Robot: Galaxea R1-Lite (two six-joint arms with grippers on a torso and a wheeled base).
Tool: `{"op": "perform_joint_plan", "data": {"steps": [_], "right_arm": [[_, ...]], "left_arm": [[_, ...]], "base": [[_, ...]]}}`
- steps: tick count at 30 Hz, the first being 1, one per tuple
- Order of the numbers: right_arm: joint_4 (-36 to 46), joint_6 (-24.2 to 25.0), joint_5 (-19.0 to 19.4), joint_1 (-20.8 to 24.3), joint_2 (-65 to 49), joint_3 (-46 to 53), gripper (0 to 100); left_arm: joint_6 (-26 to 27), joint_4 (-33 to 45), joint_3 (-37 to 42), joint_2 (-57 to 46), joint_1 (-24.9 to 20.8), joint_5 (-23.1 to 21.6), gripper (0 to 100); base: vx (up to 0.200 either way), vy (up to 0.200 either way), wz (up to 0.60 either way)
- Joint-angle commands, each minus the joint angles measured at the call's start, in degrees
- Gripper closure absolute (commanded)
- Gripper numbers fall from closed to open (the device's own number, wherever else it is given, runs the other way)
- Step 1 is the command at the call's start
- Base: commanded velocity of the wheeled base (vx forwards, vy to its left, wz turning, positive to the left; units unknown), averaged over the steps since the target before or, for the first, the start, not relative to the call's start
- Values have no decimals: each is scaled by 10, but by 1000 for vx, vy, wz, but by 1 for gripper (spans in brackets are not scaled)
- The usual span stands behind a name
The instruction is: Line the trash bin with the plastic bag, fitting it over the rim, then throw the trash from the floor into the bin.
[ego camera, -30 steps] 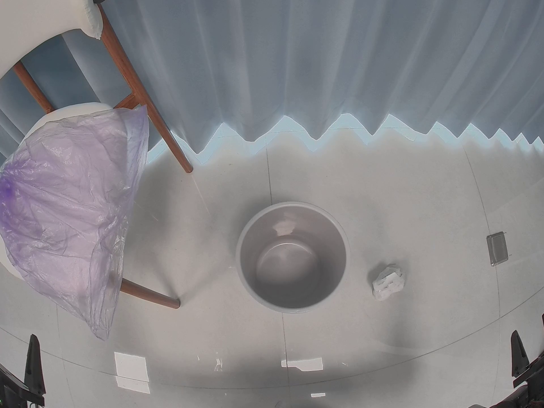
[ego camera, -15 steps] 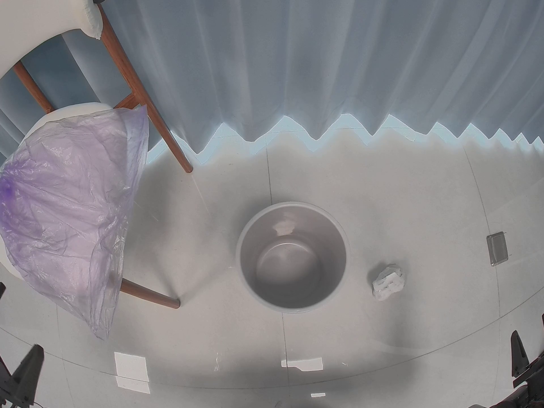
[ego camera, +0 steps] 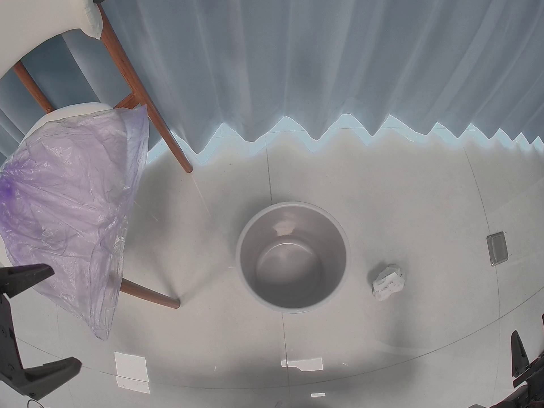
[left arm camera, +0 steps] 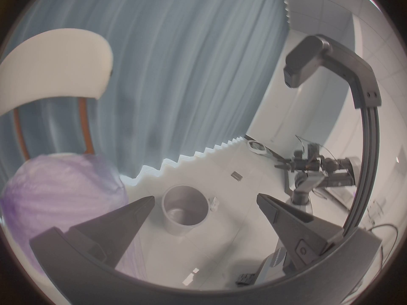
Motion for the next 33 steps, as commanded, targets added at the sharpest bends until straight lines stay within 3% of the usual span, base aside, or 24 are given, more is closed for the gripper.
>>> {"op": "perform_joint_plan", "data": {"steps": [1,6,10,11,14,15,16,17,18,19,20,21,22,25,30,33], "right_arm": [[0,0,0,0,-10,10,0],[0,0,0,1,-10,10,0],[0,0,0,1,-10,10,0],[0,0,0,1,-10,10,0],[0,0,0,0,-10,10,0],[0,0,0,0,-10,10,0],[0,0,0,0,-10,10,0],[0,0,0,0,-10,10,0],[0,0,0,1,-10,10,0],[0,0,0,1,-10,10,0],[0,0,0,1,-10,10,0],[0,0,0,1,-10,10,0],[0,0,0,0,-10,10,0],[0,0,0,0,-10,10,0],[0,0,0,1,-10,10,0],[0,1,0,1,-10,10,0]], "left_arm": [[89,-2,-48,125,-74,-3,0],[182,-2,-78,195,-151,23,0],[187,0,-99,224,-205,69,0],[188,-5,-107,244,-243,118,0],[191,-10,-117,269,-289,207,0],[191,-16,-119,274,-307,272,0],[191,-17,-120,275,-310,288,0],[186,-21,-117,280,-330,361,0],[186,-22,-116,282,-334,377,0],[182,-24,-116,291,-349,467,0],[181,-24,-116,292,-350,481,0],[176,-26,-119,300,-359,552,0],[171,-29,-122,307,-368,586,0],[153,-56,-123,329,-392,653,0],[154,-76,-137,369,-381,771,0],[148,-78,-139,394,-366,815,0]], "base": [[0,0,0],[0,0,0],[0,0,0],[0,0,0],[0,0,0],[0,0,0],[0,0,0],[0,0,0],[0,0,0],[0,0,0],[0,0,0],[0,0,0],[0,0,0],[0,0,0],[0,0,0],[0,0,0]]}}
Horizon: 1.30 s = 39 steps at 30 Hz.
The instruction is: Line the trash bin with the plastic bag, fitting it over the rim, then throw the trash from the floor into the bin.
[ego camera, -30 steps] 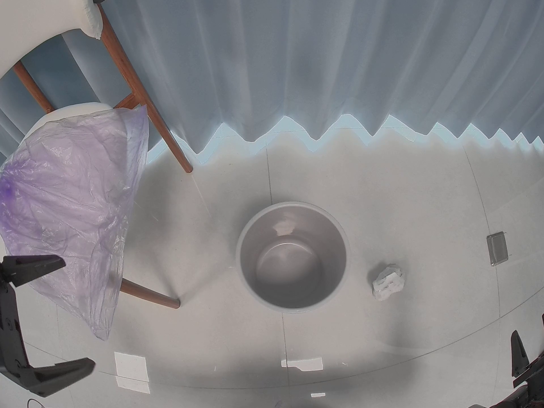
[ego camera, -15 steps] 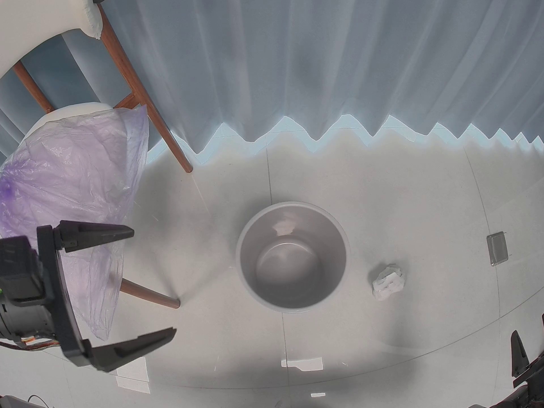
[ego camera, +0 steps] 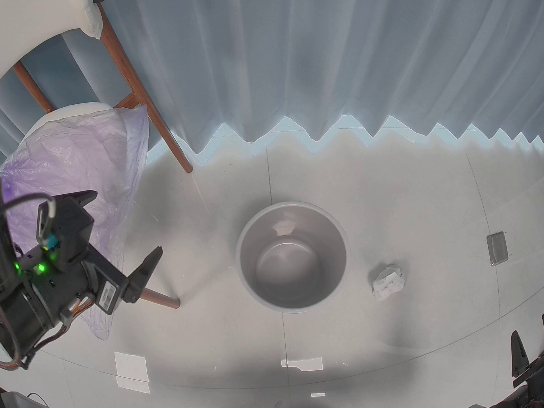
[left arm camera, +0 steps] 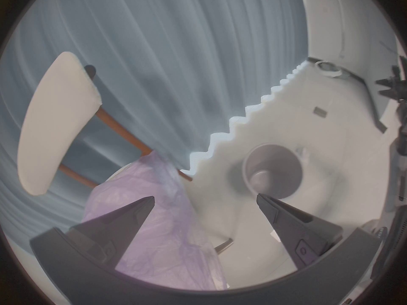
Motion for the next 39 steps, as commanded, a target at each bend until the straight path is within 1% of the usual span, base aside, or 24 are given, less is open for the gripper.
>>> {"op": "perform_joint_plan", "data": {"steps": [1,5,7,8,9,12,19,24,30,36,39], "right_arm": [[0,1,0,-1,-10,10,0],[0,1,0,-1,-10,10,0],[0,1,0,-1,-10,10,0],[0,1,0,-1,-10,10,0],[0,1,0,0,-10,10,0],[0,0,0,0,-10,10,0],[0,1,0,0,-10,10,0],[0,0,0,0,-10,10,0],[0,1,0,-1,-10,10,0],[0,0,0,-1,-10,10,0],[0,0,0,-1,-10,10,0]], "left_arm": [[-12,-21,-14,86,5,79,0],[-13,-25,-17,109,39,87,0],[-8,-26,-18,115,66,85,0],[-8,-26,-18,115,66,85,0],[-7,-26,-25,120,81,85,0],[-7,-26,-22,130,102,85,0],[-6,-30,-35,162,112,88,0],[-5,-39,-40,177,123,99,0],[4,-43,-45,196,147,100,0],[36,-96,-50,210,178,98,0],[43,-112,-49,211,184,94,0]], "base": [[0,0,0],[0,0,0],[0,0,0],[0,0,0],[0,0,0],[0,0,0],[0,0,0],[0,0,0],[0,0,0],[0,0,0],[0,0,0]]}}
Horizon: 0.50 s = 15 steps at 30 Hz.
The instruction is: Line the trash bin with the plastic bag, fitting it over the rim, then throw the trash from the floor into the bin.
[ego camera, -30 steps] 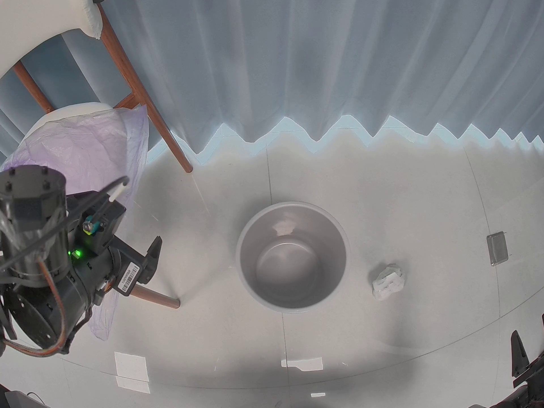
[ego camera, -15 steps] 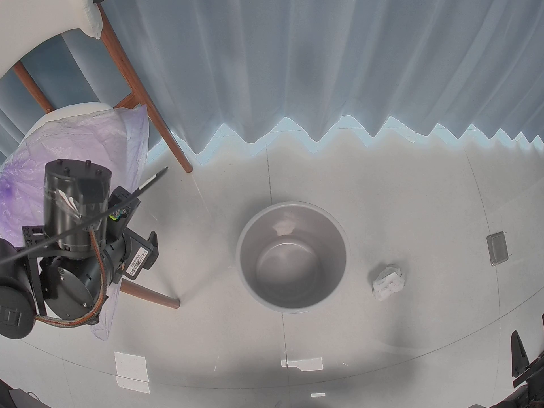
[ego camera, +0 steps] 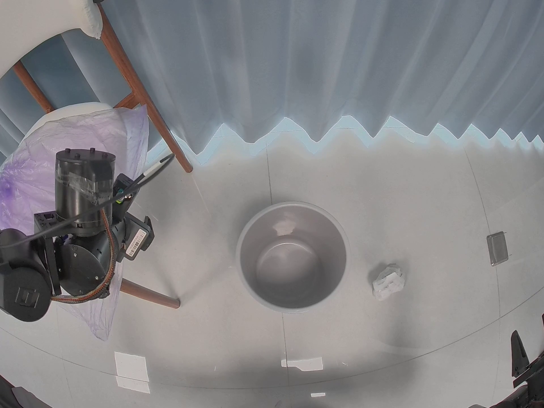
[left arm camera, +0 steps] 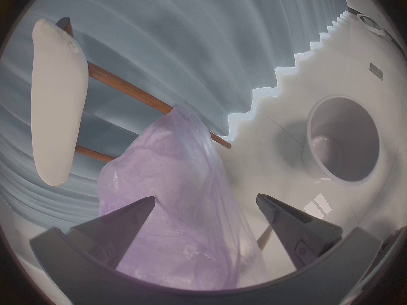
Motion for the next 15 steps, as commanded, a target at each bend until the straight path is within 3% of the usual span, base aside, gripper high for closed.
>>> {"op": "perform_joint_plan", "data": {"steps": [1,9,15], "right_arm": [[0,0,0,-1,-10,10,0],[0,-1,0,0,-10,10,0],[0,0,0,-1,-10,10,0]], "left_arm": [[4,-9,0,7,14,-3,100],[-6,-11,1,-6,16,-18,100],[-42,-9,33,-95,6,-53,100]], "base": [[0,0,0],[0,0,0],[0,0,0]]}}
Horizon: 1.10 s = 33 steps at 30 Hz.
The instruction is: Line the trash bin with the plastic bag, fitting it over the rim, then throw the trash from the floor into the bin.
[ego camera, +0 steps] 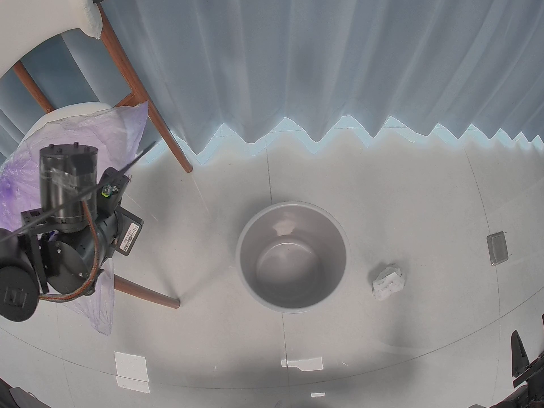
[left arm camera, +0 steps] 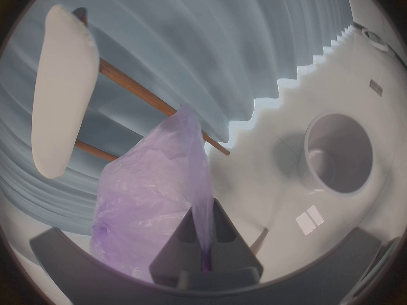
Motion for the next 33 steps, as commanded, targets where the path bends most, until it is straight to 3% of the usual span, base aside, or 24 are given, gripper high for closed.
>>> {"op": "perform_joint_plan", "data": {"steps": [1,5,6,9,14,19,23,29,33], "right_arm": [[0,0,0,0,-10,10,0],[0,0,0,-1,-10,10,0],[0,0,0,-1,-10,10,0],[0,0,0,0,-10,10,0],[0,0,1,0,-10,10,0],[0,-1,1,-1,-10,10,0],[0,-1,1,-1,-10,10,0],[0,-2,1,-1,-10,10,0],[0,-2,1,-1,-10,10,0]], "left_arm": [[-36,0,29,-81,-8,-24,100],[-58,2,30,-98,-8,-45,100],[-134,4,37,-128,-17,-147,100],[-176,4,51,-149,-16,-180,100],[-271,-1,82,-208,-22,-305,100],[-313,-3,87,-246,-23,-350,100],[-463,-16,60,-270,-55,-372,100],[-576,-17,40,-303,-61,-396,100],[-612,-16,40,-317,-78,-455,100]], "base": [[0,0,0],[0,0,0],[0,0,0],[0,0,0],[0,0,0],[0,0,0],[0,0,0],[0,0,0],[0,0,0]]}}
